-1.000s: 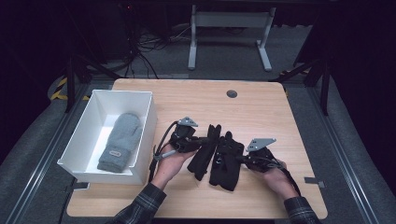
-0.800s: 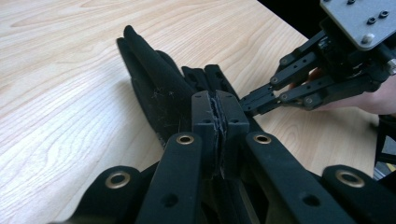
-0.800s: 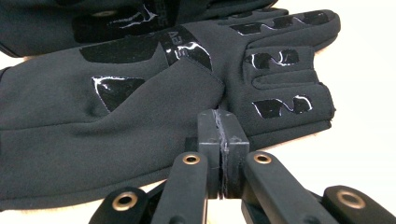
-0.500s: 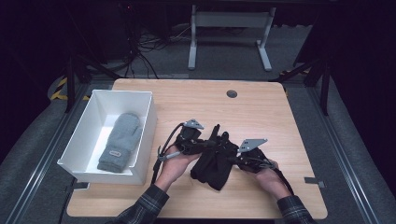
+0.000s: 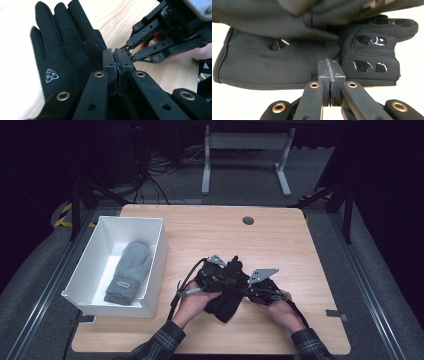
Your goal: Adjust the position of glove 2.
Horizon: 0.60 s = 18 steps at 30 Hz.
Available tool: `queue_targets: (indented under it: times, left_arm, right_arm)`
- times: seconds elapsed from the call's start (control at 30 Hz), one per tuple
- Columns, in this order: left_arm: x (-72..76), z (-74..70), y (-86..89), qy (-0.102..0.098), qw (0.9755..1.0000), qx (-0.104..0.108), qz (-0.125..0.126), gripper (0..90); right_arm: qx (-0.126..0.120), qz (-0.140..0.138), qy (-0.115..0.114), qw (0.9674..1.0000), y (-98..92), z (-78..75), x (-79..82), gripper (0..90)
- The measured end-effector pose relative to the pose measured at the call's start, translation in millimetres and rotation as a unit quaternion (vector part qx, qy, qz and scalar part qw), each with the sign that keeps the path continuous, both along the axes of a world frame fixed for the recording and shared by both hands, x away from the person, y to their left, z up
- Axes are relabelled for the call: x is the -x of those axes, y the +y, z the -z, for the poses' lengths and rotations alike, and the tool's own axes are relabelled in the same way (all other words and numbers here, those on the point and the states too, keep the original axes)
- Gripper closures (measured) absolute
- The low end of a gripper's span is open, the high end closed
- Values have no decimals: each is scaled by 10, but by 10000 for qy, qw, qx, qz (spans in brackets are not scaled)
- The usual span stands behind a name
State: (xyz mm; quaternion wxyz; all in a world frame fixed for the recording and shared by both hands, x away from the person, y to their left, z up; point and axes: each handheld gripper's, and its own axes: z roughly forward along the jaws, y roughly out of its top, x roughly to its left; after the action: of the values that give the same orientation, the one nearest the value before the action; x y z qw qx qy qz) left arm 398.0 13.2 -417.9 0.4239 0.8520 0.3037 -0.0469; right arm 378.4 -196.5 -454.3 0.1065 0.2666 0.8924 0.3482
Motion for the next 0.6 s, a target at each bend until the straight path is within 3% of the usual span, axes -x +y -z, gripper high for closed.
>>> queue_targets:
  times: [0.33, 0.6]
  left_arm:
    - [13, 122, -122, 73, 9999, -125, 82, 881]
    - [-8, 209, -116, 190, 9998, -49, 106, 880]
  right_arm:
    - [-43, 12, 3, 10000, 14, 10, -1, 900]
    - [-104, 22, 56, 9999, -4, 11, -9, 898]
